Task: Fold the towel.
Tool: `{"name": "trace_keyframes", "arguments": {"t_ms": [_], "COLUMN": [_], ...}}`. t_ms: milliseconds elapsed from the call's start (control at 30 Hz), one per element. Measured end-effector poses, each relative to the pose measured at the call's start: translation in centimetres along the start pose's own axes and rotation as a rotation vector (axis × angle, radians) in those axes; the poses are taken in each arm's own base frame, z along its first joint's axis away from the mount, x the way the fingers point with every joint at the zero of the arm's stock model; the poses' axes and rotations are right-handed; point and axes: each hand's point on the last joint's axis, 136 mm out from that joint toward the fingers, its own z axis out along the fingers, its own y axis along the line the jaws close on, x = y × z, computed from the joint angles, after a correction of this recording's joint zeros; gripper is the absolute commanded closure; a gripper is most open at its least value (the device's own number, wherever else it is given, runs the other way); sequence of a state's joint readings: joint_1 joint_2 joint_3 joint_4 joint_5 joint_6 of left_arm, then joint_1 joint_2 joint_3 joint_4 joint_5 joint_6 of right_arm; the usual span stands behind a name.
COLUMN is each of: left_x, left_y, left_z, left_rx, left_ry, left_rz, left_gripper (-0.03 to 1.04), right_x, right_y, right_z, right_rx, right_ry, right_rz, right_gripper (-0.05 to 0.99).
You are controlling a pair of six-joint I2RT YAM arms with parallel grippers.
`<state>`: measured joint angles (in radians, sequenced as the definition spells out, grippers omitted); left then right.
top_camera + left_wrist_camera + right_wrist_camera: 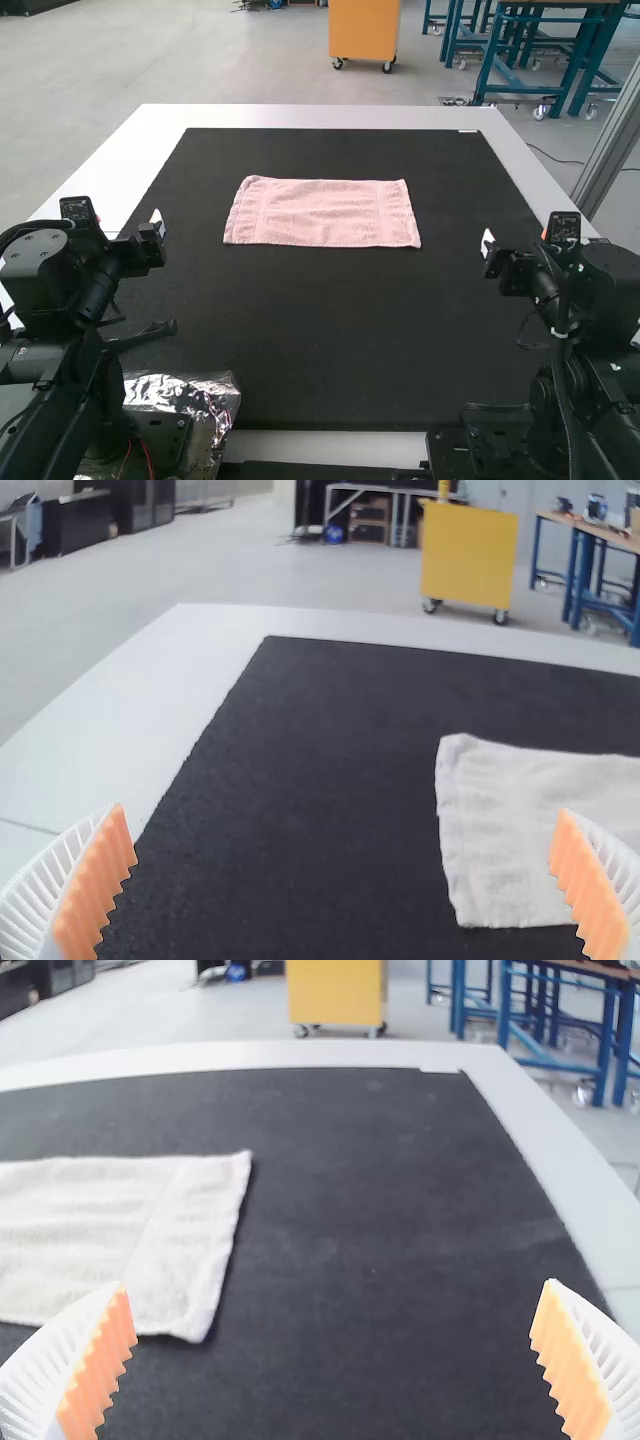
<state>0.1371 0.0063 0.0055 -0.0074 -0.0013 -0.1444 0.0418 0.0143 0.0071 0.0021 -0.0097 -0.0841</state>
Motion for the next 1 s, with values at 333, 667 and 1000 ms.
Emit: {"name": "trace_keyframes", "arguments": {"t_ms": [333,667,1000], "left_x": [0.0,0.0,-1.8], "left_y": [0.0,0.0,-0.1], "left_z": [0.0,0.0,-0.1], "left_rx": [0.000,0.000,0.000], "left_ry": [0.000,0.000,-0.071], "left_rz": [-0.011,-0.014,0.100], "left_gripper": [0.04,0.04,0.04], "right_x": [0.0,0.0,-2.1], "right_y": [0.0,0.0,-0.2], "right_z": [0.0,0.0,-0.1], "right_rx": [0.000,0.000,0.025], "right_ry": [0.000,0.000,-0.081], "right_rz": [0.000,0.000,-0.324], "right_gripper": [0.02,0.02,0.02]}}
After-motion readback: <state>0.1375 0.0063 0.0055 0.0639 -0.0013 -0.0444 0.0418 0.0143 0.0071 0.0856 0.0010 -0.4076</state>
